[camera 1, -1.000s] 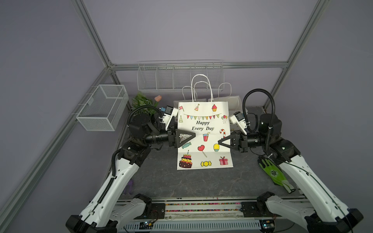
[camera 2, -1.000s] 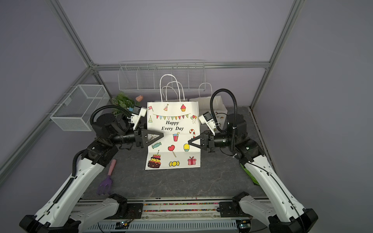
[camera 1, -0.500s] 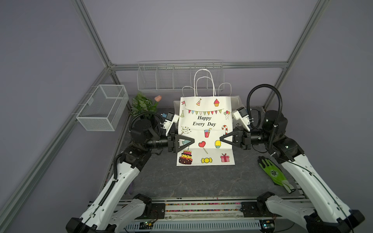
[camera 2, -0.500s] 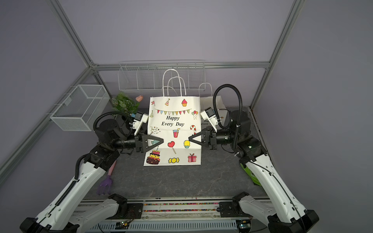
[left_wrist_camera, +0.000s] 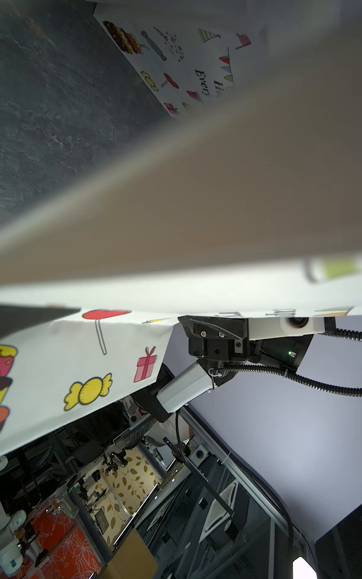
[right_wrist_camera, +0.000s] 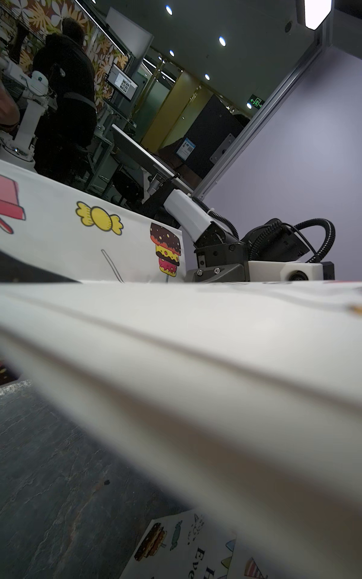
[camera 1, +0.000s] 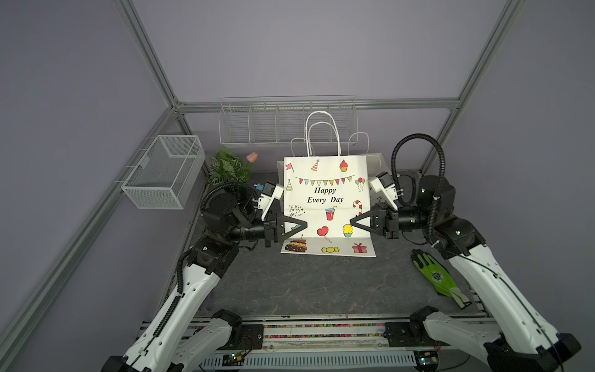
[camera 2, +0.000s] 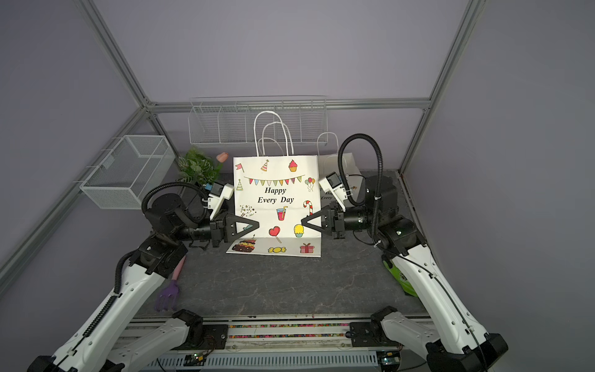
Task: Put away the paper bag
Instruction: Press the paper bag.
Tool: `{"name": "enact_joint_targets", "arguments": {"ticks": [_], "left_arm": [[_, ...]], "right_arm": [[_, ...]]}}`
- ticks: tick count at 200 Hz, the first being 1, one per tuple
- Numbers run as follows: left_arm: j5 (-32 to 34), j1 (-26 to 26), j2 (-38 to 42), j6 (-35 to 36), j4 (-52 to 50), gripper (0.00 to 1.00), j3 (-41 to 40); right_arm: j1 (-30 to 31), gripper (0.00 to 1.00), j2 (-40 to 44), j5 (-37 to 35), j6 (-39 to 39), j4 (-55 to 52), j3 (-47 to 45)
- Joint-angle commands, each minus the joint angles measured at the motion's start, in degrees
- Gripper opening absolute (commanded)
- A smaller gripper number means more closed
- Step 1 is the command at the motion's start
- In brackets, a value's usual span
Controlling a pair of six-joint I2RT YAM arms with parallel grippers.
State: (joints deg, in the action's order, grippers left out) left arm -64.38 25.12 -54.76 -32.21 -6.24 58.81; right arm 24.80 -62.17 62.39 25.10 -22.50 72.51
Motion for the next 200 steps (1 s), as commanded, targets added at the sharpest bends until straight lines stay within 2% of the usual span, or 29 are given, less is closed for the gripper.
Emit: {"name": "enact_joint_targets", "arguments": {"ticks": [1,13,32,45,64,82,95,123,198,200], "left_arm": [[1.18,0.01,0.1,0.24,-0.72,0.0,0.58],[1.59,0.04,0.15,0.22,-0.87,0.0,0.94],[2.1,0.05,-0.01,-0.03,-1.29,0.0,1.53],[2.39,0.02,-0.75,-0.47,-2.03,0.0,2.03],[2.26,0.02,-1.83,-2.43,-1.3,0.0,2.32],[2.09,0.01,-1.49,-4.54,1.2,0.0,2.1],[1.86,0.04,-1.19,-4.97,2.15,0.0,2.41],[1.5,0.01,-1.31,-5.32,2.2,0.0,3.24],[0.85,0.01,-1.48,-5.22,2.15,0.0,2.79],[0.82,0.03,-1.44,-5.17,2.05,0.03,2.8]], "right_arm": [[-0.12,0.11,-0.49,-1.28,-4.03,-3.48,1.56],[-0.08,0.23,-0.33,-1.92,-5.41,-5.14,1.59],[-0.07,0.53,0.78,-1.21,-5.08,-3.74,0.67],[-0.02,0.66,2.06,-0.74,-3.1,-0.19,-0.95],[0.07,0.73,3.09,-1.07,-2.16,1.66,-2.39],[0.51,0.74,2.71,-1.56,-2.5,1.36,-3.29],[0.85,0.72,2.34,-1.96,-3.19,0.84,-3.76],[1.37,0.51,1.75,-2.37,-3.82,0.4,-3.8],[1.73,0.09,1.01,-4.23,-4.19,-0.7,-3.17],[1.7,0.08,1.0,-4.04,-4.05,-0.59,-3.16]]}}
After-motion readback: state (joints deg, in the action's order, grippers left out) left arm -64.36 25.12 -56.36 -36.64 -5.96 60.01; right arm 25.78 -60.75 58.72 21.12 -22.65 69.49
